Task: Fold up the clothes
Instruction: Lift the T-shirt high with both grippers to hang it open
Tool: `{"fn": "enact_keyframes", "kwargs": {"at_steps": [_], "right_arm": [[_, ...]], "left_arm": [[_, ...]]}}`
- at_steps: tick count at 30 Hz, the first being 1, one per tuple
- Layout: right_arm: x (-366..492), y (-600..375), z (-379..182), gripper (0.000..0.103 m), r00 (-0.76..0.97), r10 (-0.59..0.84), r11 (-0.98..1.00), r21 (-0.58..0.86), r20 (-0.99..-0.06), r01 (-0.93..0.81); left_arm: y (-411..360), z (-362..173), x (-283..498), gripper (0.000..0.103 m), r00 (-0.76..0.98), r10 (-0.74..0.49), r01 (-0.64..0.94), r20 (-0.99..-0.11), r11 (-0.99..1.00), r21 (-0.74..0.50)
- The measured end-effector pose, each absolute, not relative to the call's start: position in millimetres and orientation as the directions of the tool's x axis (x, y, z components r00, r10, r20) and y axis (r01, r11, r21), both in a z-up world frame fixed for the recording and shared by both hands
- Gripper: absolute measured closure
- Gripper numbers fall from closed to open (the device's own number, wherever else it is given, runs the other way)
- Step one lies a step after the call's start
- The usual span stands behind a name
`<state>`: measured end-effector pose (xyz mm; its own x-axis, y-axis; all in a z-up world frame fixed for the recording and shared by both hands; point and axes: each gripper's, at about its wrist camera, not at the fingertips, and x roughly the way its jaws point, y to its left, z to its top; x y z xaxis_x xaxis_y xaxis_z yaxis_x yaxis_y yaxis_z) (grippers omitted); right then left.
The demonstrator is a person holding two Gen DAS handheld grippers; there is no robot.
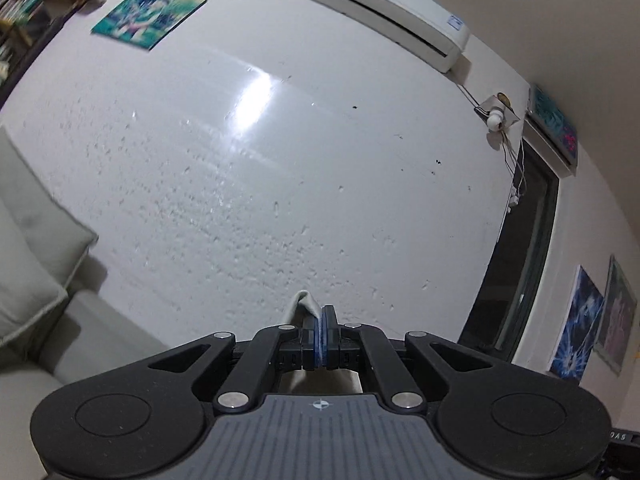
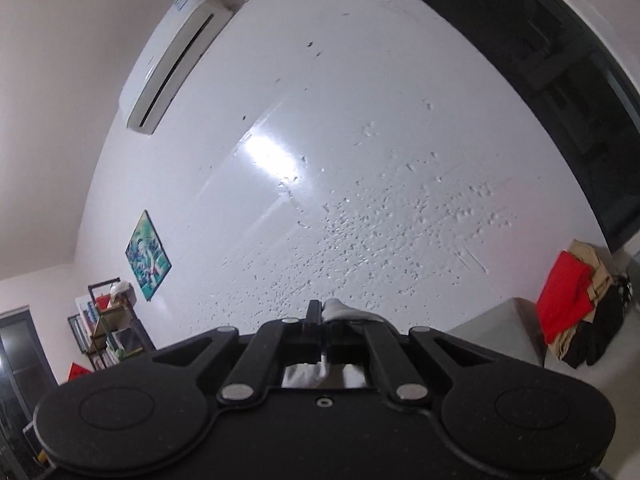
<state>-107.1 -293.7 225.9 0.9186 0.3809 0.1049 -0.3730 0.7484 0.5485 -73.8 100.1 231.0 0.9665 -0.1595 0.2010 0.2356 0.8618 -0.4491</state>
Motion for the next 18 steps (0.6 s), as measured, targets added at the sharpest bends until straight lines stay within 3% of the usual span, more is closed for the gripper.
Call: {"fn": "enact_keyframes", "kwargs": {"at_steps": [3,6,9,11,12,16,18], "right_arm": [[-66,-286,217,0.101,0.919,0.392,0.750,0.570,0.028,-0.337],[-1,-278,181,0.101,0.911,0.399,0.739,0.624,-0.102,-0.254],[71,-259,150,0.101,0.890,0.393,0.755,0.634,-0.230,-0.169],[115,-243,141,0.101,0.882,0.366,0.791,0.599,-0.298,-0.126],[123,-237,148,0.101,0.891,0.352,0.808,0.574,-0.285,-0.136],[104,-232,198,0.101,0.943,0.320,0.847,0.475,-0.093,-0.240],[87,-235,199,0.101,0.954,0.296,0.866,0.436,-0.053,-0.245]], "left_arm": [[106,219,-32,0.102,0.985,-0.146,0.172,0.091,0.871,-0.460],[121,181,43,0.102,0.985,-0.141,0.079,-0.095,0.874,-0.480],[124,153,117,0.102,0.960,-0.057,-0.063,-0.274,0.911,-0.408],[127,163,135,0.102,0.962,-0.033,-0.081,-0.271,0.914,-0.397],[129,171,140,0.102,0.966,-0.027,-0.080,-0.256,0.914,-0.398],[132,225,121,0.102,0.996,-0.043,0.006,-0.084,0.917,-0.398],[128,228,109,0.101,0.996,-0.071,0.045,-0.052,0.918,-0.395]]}}
